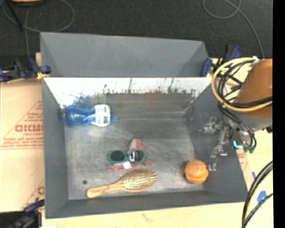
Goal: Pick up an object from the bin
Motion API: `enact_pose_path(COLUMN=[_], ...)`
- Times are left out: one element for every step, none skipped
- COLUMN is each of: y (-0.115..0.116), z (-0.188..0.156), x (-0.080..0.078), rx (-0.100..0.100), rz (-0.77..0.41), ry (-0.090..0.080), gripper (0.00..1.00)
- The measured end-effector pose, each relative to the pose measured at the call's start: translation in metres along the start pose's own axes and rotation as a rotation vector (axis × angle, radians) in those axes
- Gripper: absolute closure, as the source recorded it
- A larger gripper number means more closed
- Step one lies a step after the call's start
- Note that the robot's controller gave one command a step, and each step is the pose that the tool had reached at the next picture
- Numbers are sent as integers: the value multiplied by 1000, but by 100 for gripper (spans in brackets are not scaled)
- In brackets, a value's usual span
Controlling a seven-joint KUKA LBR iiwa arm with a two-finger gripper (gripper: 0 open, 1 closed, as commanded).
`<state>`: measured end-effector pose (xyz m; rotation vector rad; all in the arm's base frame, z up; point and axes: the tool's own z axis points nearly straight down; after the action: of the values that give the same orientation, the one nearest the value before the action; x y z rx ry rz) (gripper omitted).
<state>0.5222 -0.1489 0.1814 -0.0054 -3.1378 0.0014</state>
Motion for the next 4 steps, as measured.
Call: enact_pose_path(y=[0,-5,-8,-16], z=[-4,48,49,40], x=[-2,20,34,43], rx=[2,2,1,2], rz=[-3,-161,-253,-289], ry=[-8,-9,-5,-5], gripper=[0,0,0,0])
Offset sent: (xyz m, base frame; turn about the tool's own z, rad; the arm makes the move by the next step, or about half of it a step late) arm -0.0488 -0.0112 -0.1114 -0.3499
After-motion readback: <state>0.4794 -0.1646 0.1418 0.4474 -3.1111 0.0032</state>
